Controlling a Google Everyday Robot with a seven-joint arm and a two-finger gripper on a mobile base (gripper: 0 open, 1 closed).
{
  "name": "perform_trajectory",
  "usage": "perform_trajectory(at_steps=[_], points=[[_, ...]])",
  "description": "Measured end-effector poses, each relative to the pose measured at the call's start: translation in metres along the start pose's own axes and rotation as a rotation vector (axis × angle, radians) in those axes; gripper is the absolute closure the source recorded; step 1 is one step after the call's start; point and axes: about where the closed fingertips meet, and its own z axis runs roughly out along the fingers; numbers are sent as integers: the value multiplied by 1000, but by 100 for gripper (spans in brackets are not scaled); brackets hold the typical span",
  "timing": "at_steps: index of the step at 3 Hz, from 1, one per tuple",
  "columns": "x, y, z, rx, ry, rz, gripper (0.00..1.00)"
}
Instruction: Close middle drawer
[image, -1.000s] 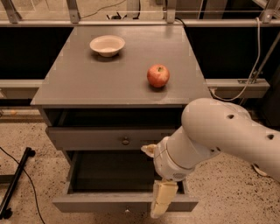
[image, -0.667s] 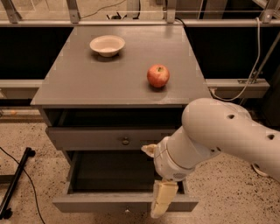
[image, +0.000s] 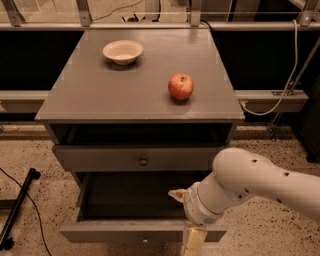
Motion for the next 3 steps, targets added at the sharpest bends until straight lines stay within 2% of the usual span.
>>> perform_trajectory(at_steps=[1, 2, 3], points=[[22, -4, 33, -6, 4, 20, 0], [24, -4, 36, -11, 2, 25, 0], [49, -7, 60, -66, -15, 75, 0]])
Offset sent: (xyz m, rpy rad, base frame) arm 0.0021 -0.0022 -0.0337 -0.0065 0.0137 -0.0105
